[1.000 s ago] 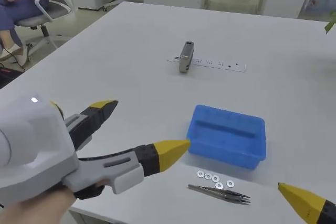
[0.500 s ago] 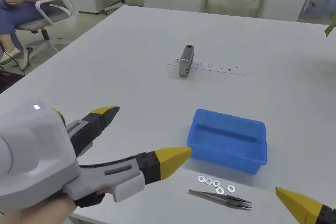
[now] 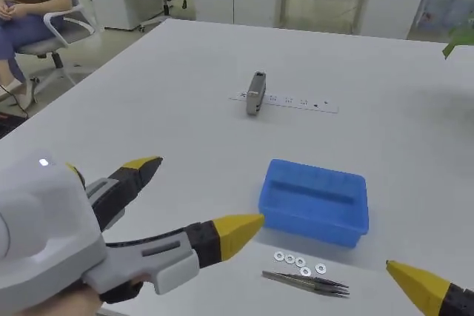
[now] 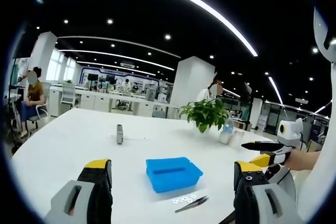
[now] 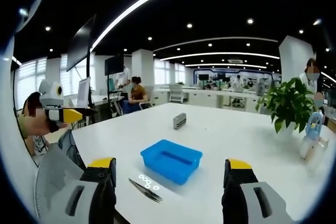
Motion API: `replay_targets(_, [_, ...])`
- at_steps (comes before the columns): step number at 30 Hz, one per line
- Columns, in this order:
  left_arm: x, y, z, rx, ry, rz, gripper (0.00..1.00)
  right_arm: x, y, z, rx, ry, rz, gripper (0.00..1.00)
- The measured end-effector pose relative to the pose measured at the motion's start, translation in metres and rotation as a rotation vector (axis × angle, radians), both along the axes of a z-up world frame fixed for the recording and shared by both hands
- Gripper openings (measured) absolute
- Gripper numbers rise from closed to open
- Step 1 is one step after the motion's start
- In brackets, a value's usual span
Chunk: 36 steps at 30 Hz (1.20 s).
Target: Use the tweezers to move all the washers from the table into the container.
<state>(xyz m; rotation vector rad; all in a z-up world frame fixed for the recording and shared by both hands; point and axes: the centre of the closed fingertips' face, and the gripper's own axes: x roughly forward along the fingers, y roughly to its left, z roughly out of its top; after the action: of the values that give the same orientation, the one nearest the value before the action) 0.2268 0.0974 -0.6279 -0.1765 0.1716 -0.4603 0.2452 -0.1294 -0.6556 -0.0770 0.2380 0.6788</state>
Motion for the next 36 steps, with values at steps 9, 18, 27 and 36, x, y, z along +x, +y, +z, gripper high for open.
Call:
replay_targets(9, [-0.001,-0.001,-0.007,0.006,0.013,-0.017,0.99,0.001,-0.003,-0.004,-0.035,0.01,0.01,0.77])
replay_targets(18, [-0.005,-0.013,-0.024,0.083,0.071,-0.122,0.68,-0.005,0.003,-0.014,-0.055,0.069,0.057,0.6])
replay_targets(27, [-0.007,-0.039,-0.066,0.211,0.205,-0.307,0.45,-0.011,0.007,-0.031,-0.162,0.096,0.071,0.5])
replay_targets(36, [0.005,-0.059,-0.088,0.3,0.267,-0.46,0.28,-0.009,0.004,-0.035,-0.154,0.128,0.042,0.45])
